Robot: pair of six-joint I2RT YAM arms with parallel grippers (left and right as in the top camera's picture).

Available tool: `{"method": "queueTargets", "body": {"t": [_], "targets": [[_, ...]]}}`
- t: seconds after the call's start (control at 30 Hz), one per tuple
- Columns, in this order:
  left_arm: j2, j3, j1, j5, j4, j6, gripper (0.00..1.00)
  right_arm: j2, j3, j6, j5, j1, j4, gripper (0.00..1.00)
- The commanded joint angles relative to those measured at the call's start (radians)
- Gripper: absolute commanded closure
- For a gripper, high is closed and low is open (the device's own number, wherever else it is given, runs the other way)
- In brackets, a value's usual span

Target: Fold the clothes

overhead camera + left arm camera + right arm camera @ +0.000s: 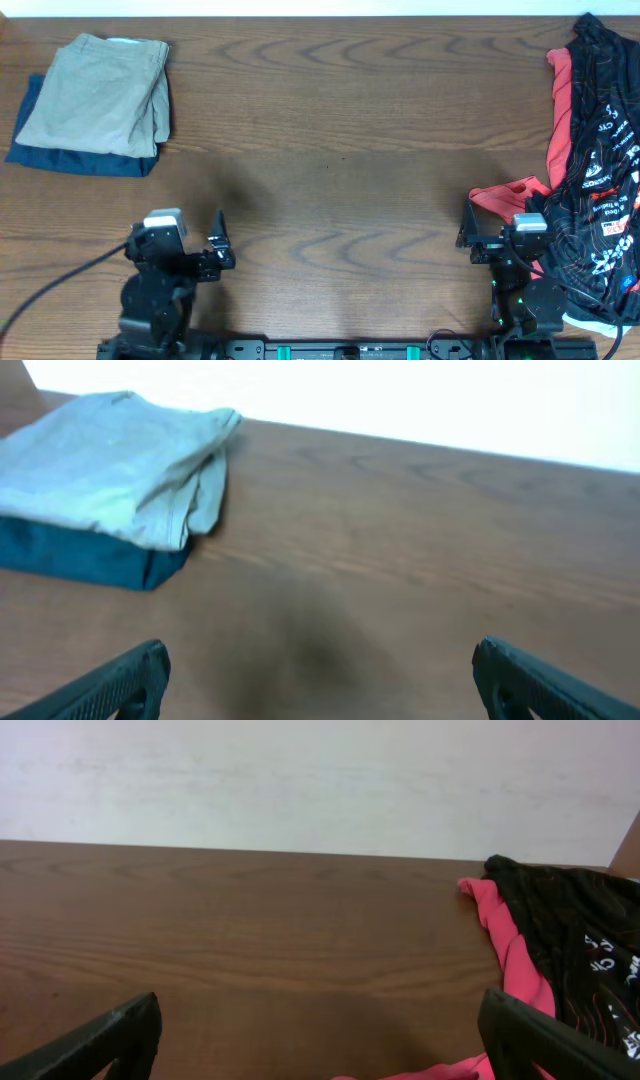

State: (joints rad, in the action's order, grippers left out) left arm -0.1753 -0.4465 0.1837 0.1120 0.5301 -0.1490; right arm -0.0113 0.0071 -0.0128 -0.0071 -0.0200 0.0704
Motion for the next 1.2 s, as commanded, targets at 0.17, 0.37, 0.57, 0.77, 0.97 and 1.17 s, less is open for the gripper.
{"method": "queueTargets", "body": {"t": [0.17, 0.37, 0.57, 0.77, 0.97, 1.17], "targets": [[0.173, 0.265, -0.065, 0.012, -0.291, 0.018, 0.02, 0.006, -0.002, -0.019, -0.004, -0.013, 0.004, 0.01], [0.172, 0.434, -0.082, 0.013, -0.628, 0.018, 0.02, 0.006, -0.002, -0.019, -0.004, -0.013, 0.004, 0.01], [0.173, 0.443, -0.089, 0.007, -0.526, 0.018, 0.02, 0.006, -0.002, -0.019, -0.004, -0.013, 0.004, 0.01], [0.174, 0.443, -0.089, -0.022, -0.466, 0.018, 0.02, 0.006, -0.002, -0.019, -0.004, -0.013, 0.004, 0.01], [0.171, 0.443, -0.089, -0.022, -0.466, 0.018, 0.02, 0.006, -0.002, -0.019, -0.004, -0.013, 0.004, 0.01], [0.171, 0.443, -0.089, -0.022, -0.466, 0.018, 0.02, 0.006, -0.002, -0.019, -0.004, -0.013, 0.004, 0.01]]}}
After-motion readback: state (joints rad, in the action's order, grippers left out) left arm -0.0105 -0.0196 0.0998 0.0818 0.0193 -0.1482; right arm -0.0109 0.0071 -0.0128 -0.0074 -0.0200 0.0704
